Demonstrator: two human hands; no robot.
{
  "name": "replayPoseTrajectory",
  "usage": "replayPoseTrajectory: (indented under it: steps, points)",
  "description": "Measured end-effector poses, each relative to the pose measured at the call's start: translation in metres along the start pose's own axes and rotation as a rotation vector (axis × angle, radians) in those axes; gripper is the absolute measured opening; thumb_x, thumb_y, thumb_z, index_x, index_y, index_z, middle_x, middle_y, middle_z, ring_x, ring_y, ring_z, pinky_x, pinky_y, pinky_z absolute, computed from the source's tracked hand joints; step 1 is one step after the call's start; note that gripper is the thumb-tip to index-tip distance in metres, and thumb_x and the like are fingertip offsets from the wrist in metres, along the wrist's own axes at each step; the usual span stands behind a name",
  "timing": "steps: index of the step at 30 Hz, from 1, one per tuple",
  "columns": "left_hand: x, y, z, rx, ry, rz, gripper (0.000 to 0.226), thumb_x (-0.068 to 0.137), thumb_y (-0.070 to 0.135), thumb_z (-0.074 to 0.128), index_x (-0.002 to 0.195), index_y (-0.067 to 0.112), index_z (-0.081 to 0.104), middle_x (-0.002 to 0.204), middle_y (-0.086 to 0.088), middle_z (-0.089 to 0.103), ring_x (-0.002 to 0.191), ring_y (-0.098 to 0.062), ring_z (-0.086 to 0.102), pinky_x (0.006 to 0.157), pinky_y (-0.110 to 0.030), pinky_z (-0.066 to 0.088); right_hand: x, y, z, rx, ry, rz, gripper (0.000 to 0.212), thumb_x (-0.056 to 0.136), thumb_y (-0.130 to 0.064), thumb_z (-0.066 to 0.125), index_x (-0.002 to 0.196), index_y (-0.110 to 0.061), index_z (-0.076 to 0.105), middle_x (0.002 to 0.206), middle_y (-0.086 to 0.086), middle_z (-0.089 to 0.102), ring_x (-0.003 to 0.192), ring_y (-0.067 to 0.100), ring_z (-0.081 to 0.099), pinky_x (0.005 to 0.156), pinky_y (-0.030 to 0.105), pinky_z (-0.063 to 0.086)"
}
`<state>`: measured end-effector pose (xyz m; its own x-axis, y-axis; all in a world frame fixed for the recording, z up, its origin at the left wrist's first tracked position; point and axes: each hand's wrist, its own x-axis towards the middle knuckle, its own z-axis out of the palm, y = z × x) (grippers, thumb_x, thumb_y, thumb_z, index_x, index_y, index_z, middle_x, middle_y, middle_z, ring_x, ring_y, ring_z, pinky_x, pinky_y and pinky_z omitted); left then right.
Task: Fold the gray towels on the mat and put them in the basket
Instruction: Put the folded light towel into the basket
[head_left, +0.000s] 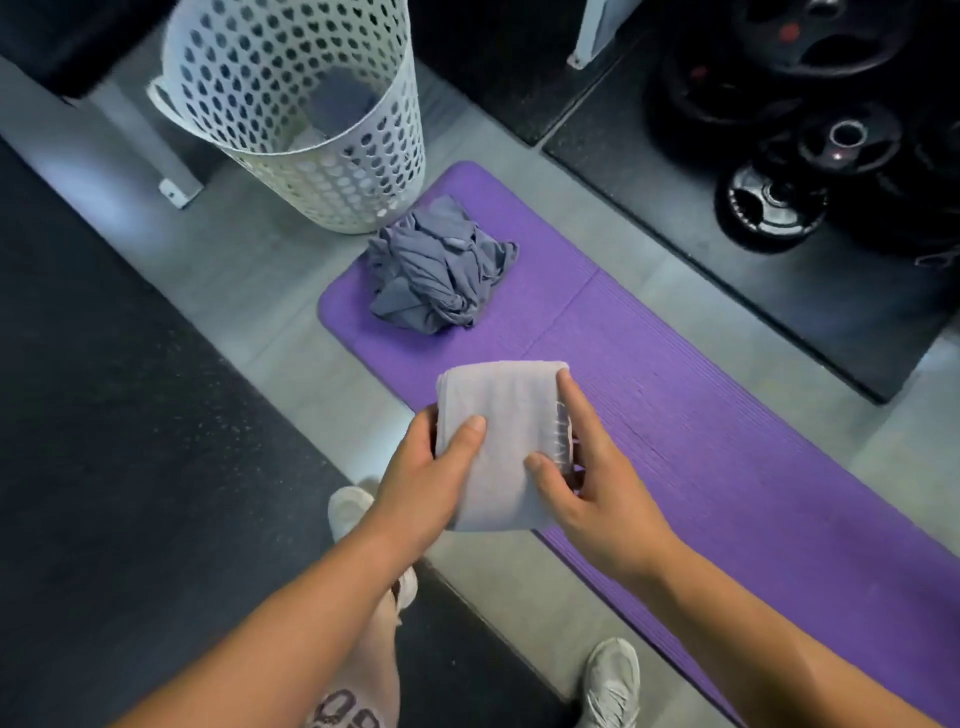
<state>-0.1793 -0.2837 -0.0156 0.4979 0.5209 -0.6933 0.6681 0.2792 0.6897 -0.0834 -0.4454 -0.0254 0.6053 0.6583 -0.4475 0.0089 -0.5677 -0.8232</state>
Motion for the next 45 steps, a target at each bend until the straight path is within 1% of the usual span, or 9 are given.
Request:
replayPoseTrajectory:
  steps: [7,16,20,23,28,35,39,43,45]
  points:
    - [0.107,0.055,-0.177,0.01,0.037,0.025,0.041,0.079,0.061,0.061,0.113,0.039,0.059,0.108,0.02,0.071,0.102,-0.003,0.068,0.097,-0.044,0.054,0.14,-0.122,0.116,0.038,-0.016,0.015,0.077,0.1,-0.04,0.056,0.149,-0.065,0.003,0.118,-0.058,0.039,0.11,0.024,0.061,0.091,0.047,0.055]
    - [0.244,0.141,-0.315,0.147,-0.031,0.098,0.035,0.094,0.05,0.064,0.122,0.032,0.051,0.113,0.018,0.066,0.103,-0.001,0.064,0.088,-0.029,0.052,0.288,-0.221,0.184,0.144,0.079,0.03,0.078,0.098,-0.038,0.059,0.154,-0.058,0.008,0.12,-0.045,0.051,0.1,0.007,0.064,0.083,0.023,0.053]
    - [0.302,0.192,-0.333,0.174,-0.069,0.105,0.04,0.095,0.047,0.063,0.12,0.022,0.044,0.113,0.011,0.062,0.1,-0.002,0.062,0.078,-0.022,0.049,0.353,-0.252,0.18,0.161,0.142,0.048,0.077,0.098,-0.039,0.059,0.151,-0.062,0.009,0.126,-0.034,0.056,0.104,0.009,0.065,0.093,0.038,0.056]
    - [0.358,0.225,-0.344,0.155,-0.111,0.112,0.033,0.096,0.042,0.065,0.117,0.023,0.048,0.112,0.007,0.064,0.103,-0.009,0.065,0.089,-0.034,0.055,0.412,-0.265,0.182,0.213,0.177,0.058,0.076,0.098,-0.042,0.058,0.152,-0.061,0.008,0.151,-0.019,0.046,0.131,0.0,0.051,0.109,0.043,0.047]
    - [0.46,0.261,-0.36,0.236,-0.173,0.141,0.034,0.088,0.053,0.067,0.11,0.03,0.054,0.11,0.008,0.068,0.101,-0.01,0.067,0.094,-0.043,0.056,0.508,-0.274,0.189,0.242,0.236,0.083,0.076,0.097,-0.045,0.054,0.153,-0.059,0.004,0.16,-0.014,0.036,0.142,0.004,0.041,0.118,0.043,0.037]
    - [0.594,0.277,-0.35,0.335,-0.322,0.077,0.02,0.098,0.05,0.059,0.114,0.04,0.053,0.115,0.008,0.066,0.106,-0.014,0.065,0.096,-0.047,0.056,0.619,-0.259,0.199,0.278,0.364,0.196,0.076,0.103,-0.022,0.054,0.161,-0.033,0.007,0.158,-0.021,0.026,0.141,-0.012,0.026,0.121,0.019,0.022]
    - [0.668,0.272,-0.325,0.385,-0.382,0.054,0.031,0.093,0.053,0.063,0.118,0.036,0.056,0.116,0.009,0.067,0.109,-0.016,0.065,0.103,-0.047,0.051,0.677,-0.227,0.203,0.341,0.454,0.297,0.075,0.103,-0.019,0.052,0.161,-0.033,0.007,0.16,-0.018,0.025,0.145,-0.004,0.025,0.122,0.023,0.023]
    - [0.738,0.255,-0.297,0.486,-0.447,0.085,0.03,0.094,0.047,0.063,0.118,0.031,0.056,0.115,0.006,0.067,0.111,-0.019,0.064,0.103,-0.045,0.051,0.728,-0.188,0.213,0.416,0.556,0.366,0.071,0.105,-0.012,0.048,0.162,-0.029,0.008,0.153,-0.025,0.025,0.131,-0.021,0.022,0.098,-0.008,0.019]
    - [0.768,0.247,-0.285,0.511,-0.495,0.081,0.024,0.098,0.041,0.062,0.118,0.029,0.057,0.115,0.004,0.068,0.111,-0.02,0.065,0.101,-0.042,0.052,0.747,-0.169,0.22,0.449,0.588,0.388,0.07,0.105,-0.01,0.044,0.162,-0.028,0.007,0.147,-0.033,0.023,0.12,-0.035,0.023,0.093,-0.01,0.02]
